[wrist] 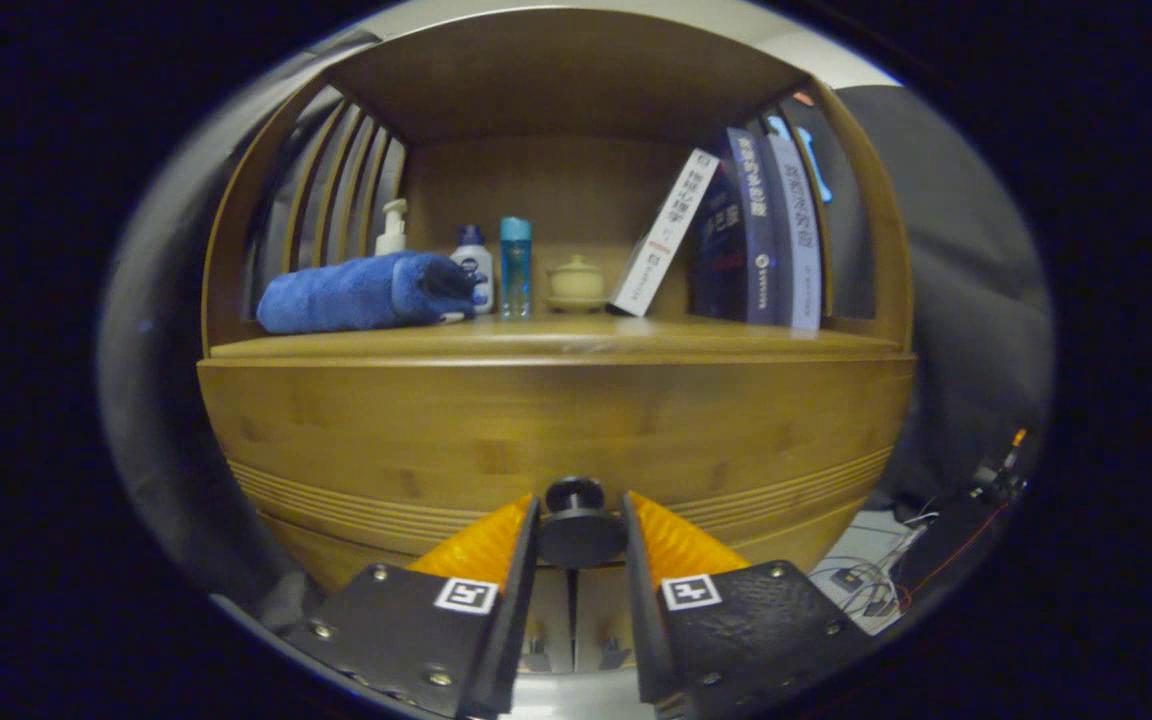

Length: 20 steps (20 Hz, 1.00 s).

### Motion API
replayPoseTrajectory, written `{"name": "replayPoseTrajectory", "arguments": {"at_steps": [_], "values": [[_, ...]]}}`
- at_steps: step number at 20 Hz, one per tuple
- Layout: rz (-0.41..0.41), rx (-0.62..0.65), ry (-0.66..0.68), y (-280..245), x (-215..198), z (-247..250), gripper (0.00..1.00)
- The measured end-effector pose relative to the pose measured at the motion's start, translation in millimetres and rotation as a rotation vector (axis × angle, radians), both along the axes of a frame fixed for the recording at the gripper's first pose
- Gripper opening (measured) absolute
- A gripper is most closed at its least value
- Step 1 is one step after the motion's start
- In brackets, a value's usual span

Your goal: Pull open the drawer, take out the items inside it, and place them on the countertop above the cabinet.

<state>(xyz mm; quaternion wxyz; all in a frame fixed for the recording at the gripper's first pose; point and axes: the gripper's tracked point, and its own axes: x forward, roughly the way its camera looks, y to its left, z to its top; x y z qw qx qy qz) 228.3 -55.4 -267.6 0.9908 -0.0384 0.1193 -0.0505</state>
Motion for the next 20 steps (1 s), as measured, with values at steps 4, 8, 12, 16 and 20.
{"name": "replayPoseTrajectory", "arguments": {"at_steps": [4, 8, 12, 16, 20], "values": [[0.049, -0.016, -0.023, 1, 0, 0, 0.45], [0.096, 0.040, 0.012, 3, -4, -3, 0.35], [0.091, 0.009, 0.039, -1, -25, 0, 0.35], [0.092, 0.054, 0.050, -1, -70, 2, 0.34], [0.108, 0.052, 0.043, 0, -117, 7, 0.35]]}}
